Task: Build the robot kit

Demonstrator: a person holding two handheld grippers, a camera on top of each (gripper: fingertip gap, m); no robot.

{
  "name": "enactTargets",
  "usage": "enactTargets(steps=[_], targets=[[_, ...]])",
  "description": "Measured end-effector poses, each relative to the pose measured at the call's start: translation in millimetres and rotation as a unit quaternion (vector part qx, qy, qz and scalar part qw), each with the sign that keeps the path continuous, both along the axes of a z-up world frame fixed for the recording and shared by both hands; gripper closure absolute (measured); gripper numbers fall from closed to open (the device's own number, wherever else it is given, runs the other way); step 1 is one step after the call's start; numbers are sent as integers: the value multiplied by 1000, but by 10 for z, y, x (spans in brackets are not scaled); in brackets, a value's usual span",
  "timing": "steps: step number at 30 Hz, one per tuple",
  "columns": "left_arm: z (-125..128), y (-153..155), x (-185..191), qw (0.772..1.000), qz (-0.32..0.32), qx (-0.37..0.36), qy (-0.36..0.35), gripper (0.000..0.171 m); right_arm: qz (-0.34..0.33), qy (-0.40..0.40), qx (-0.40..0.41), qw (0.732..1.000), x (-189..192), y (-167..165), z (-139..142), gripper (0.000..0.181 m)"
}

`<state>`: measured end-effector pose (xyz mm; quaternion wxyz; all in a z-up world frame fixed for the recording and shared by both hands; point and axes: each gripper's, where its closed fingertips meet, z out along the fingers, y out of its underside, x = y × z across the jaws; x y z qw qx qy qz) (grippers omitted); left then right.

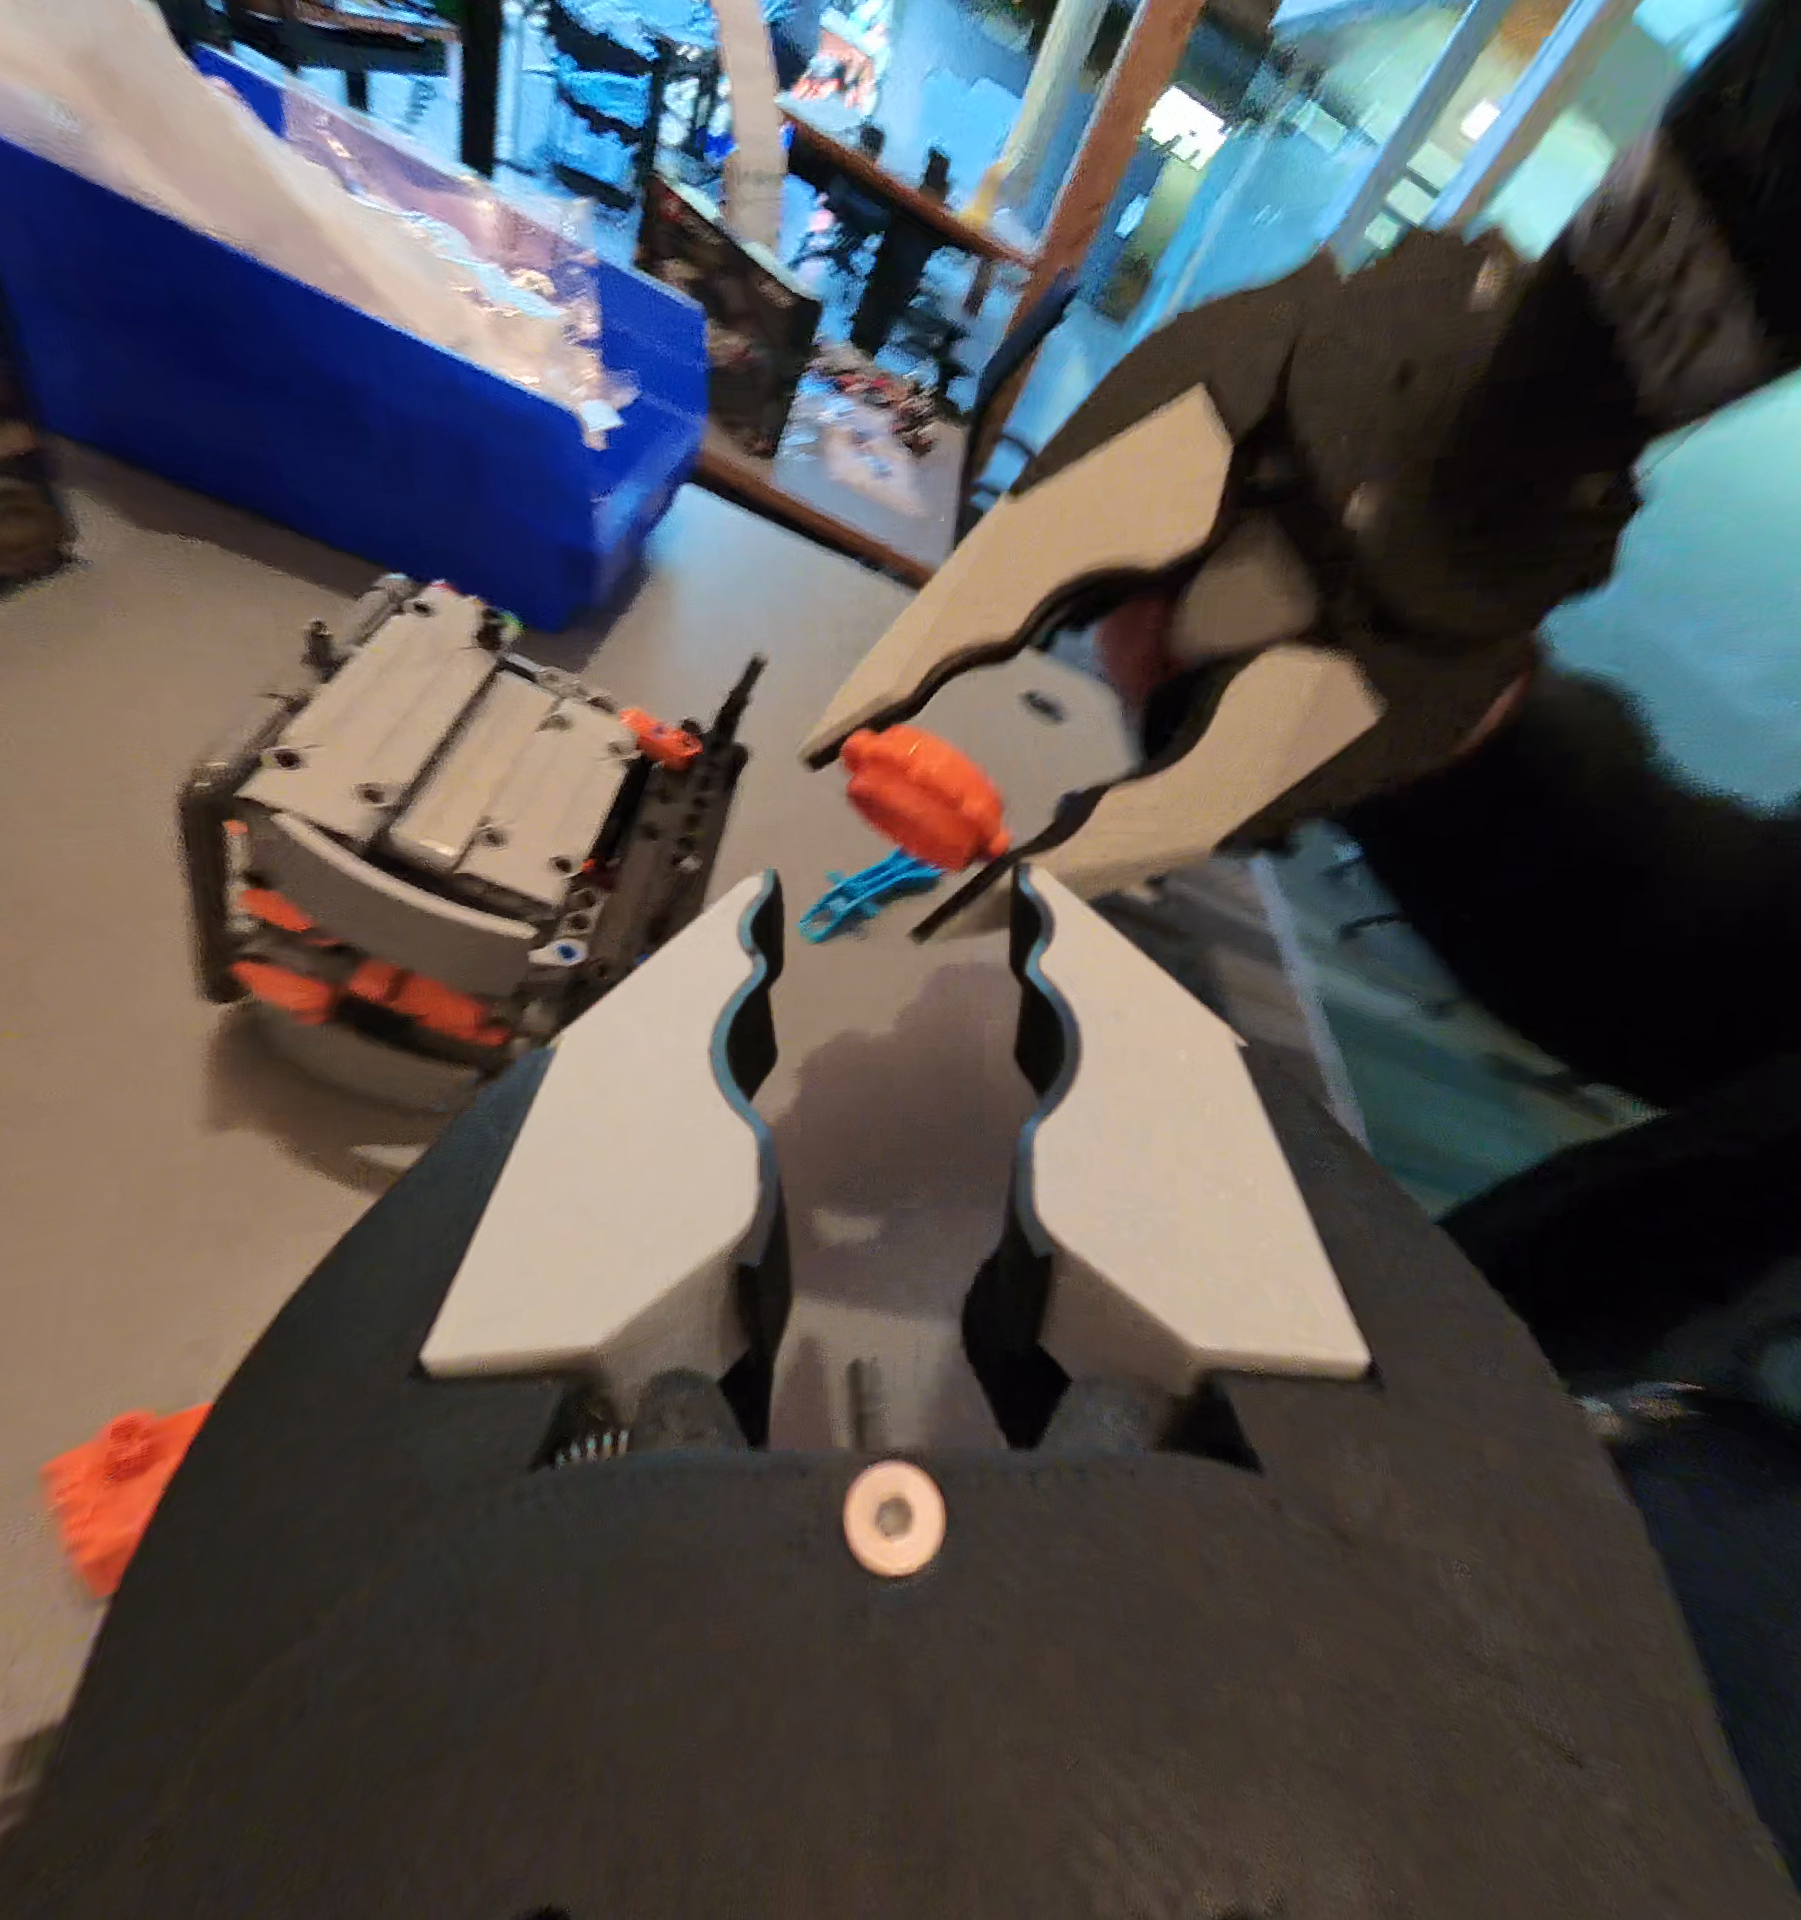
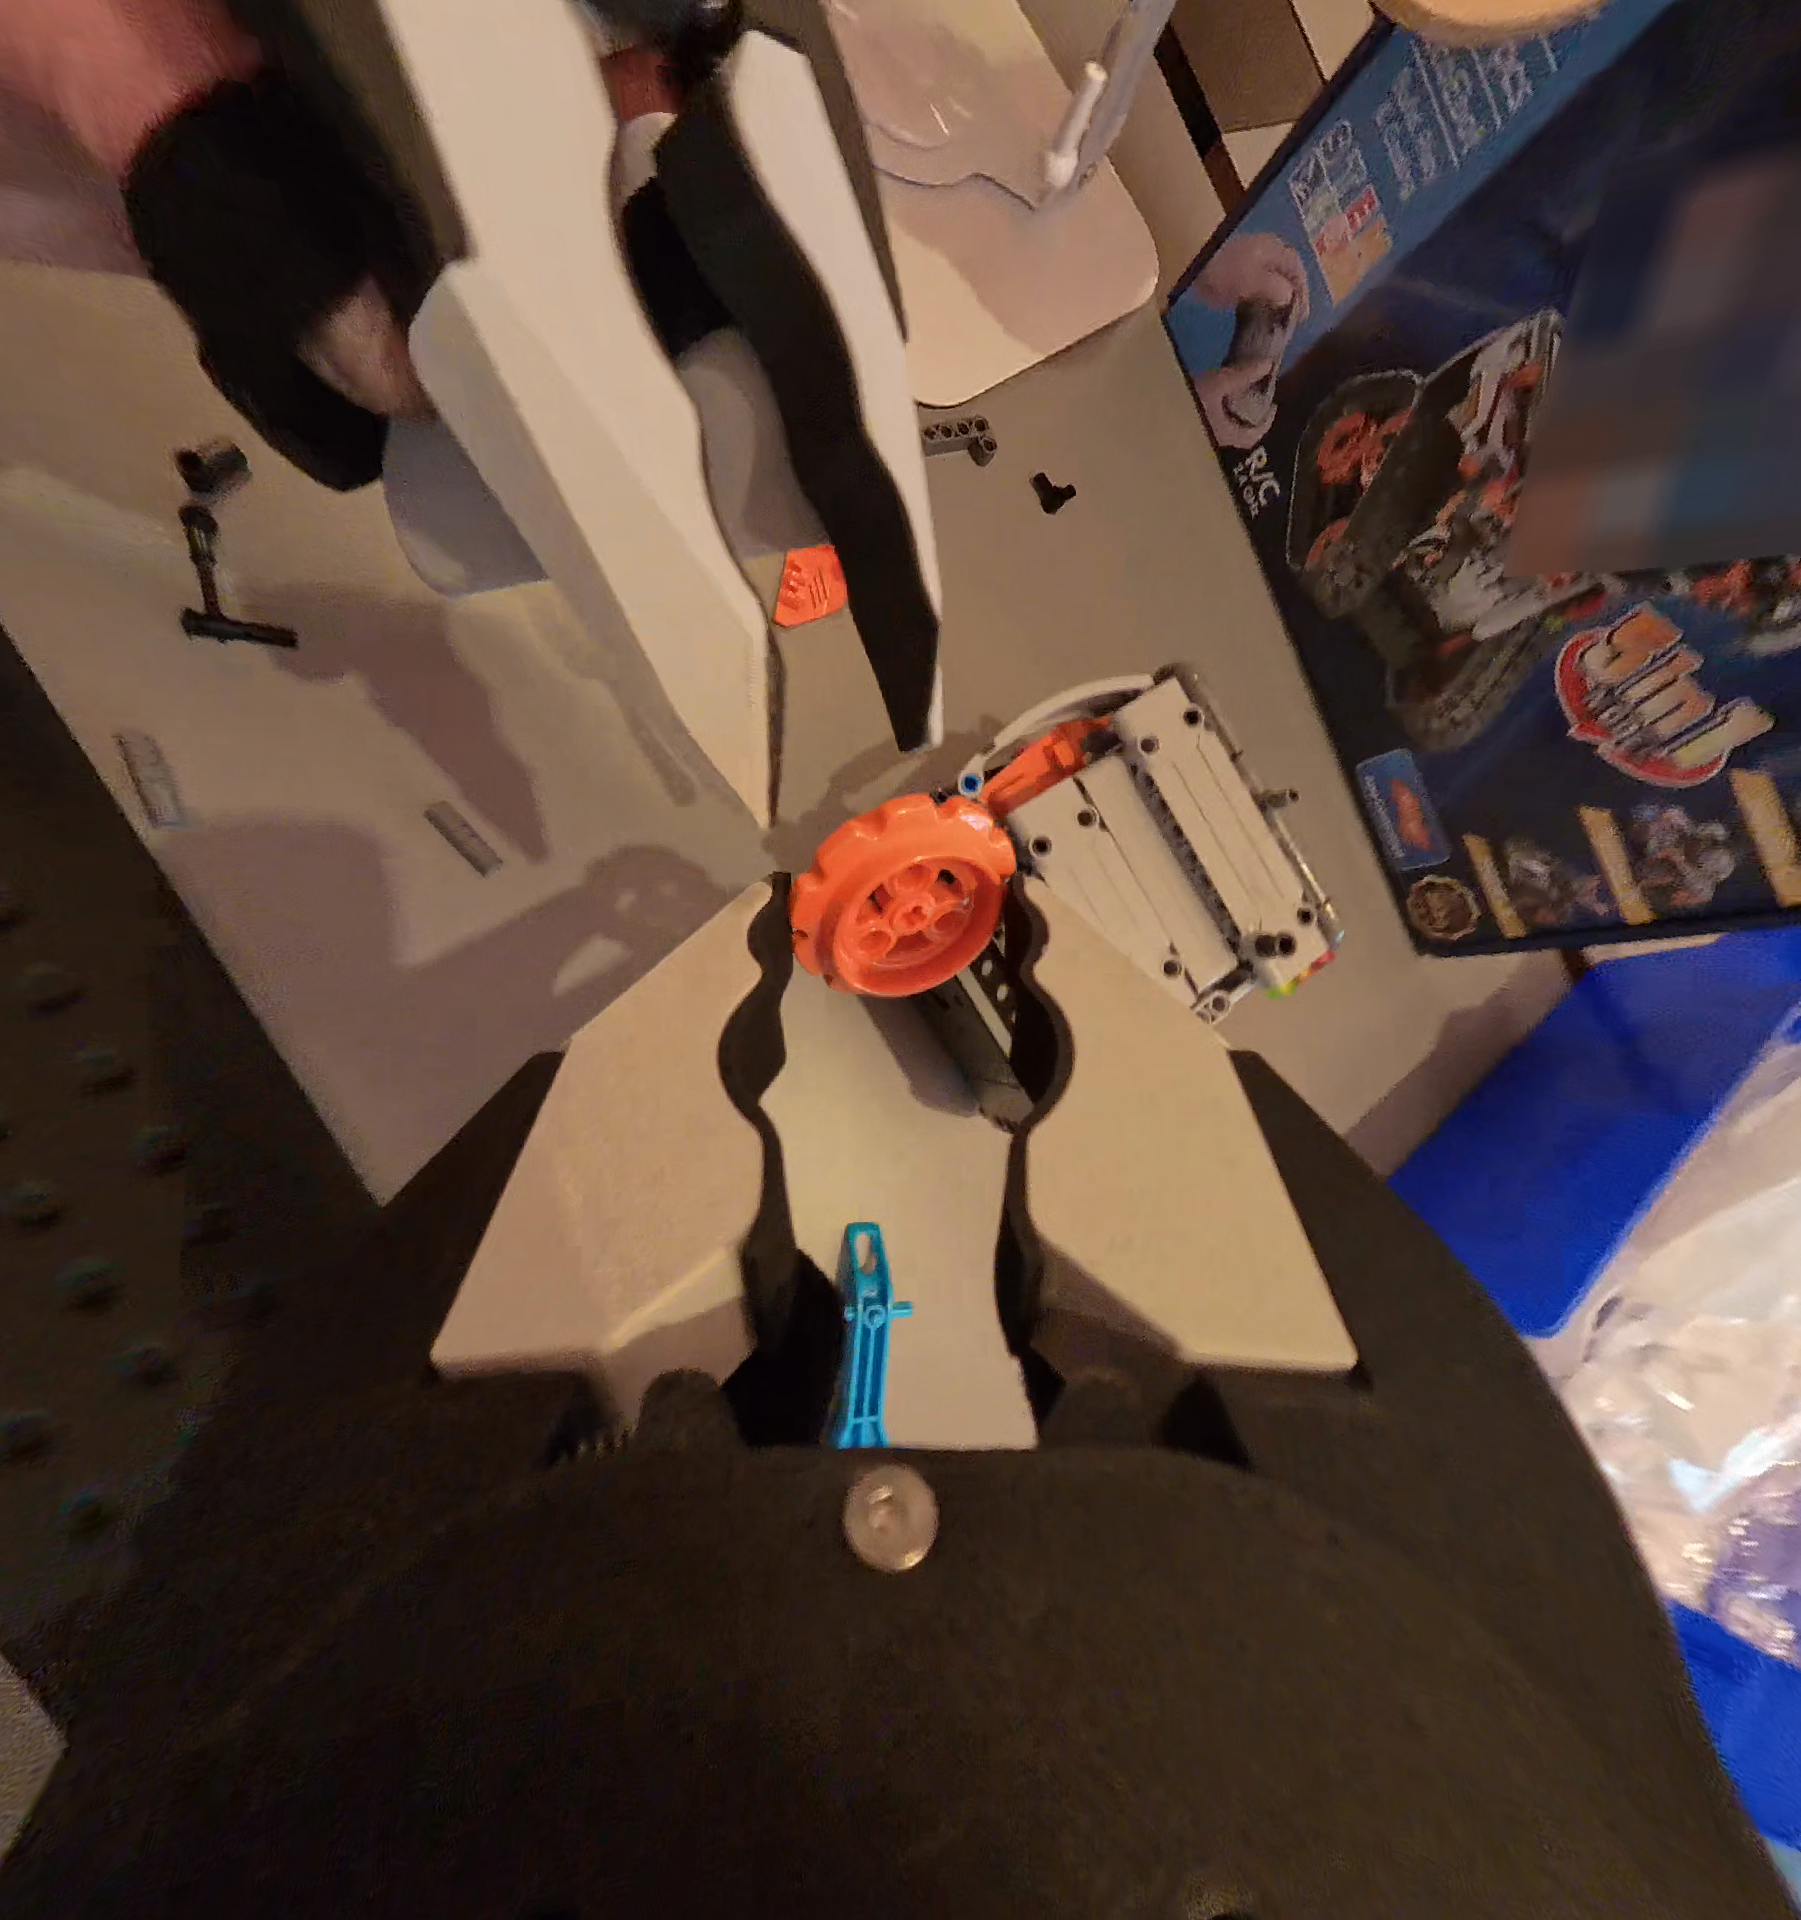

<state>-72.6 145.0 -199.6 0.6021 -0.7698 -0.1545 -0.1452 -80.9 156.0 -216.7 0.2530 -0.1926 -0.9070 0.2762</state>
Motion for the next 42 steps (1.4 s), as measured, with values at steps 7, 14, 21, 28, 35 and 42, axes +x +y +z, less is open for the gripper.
enactTargets(steps=[7,14,21,28,35,42], targets=[[41,-53,168,989,-26,52,-136,139,53,76,55,994,76,-372,51,143],[133,-243,156,973,-52,107,-196,147,58,109,50,991,31,-568,142,143],[279,-397,113,958,-70,160,-227,155,57,77,-87,992,3,-733,337,140],[342,-465,157,941,-104,185,-262,157,82,60,-133,986,78,-772,400,140],[307,-446,265,928,-140,185,-293,157,91,56,-124,986,179,-720,351,141],[224,-357,273,942,-127,160,-268,147,51,50,-123,990,183,-541,257,141]])
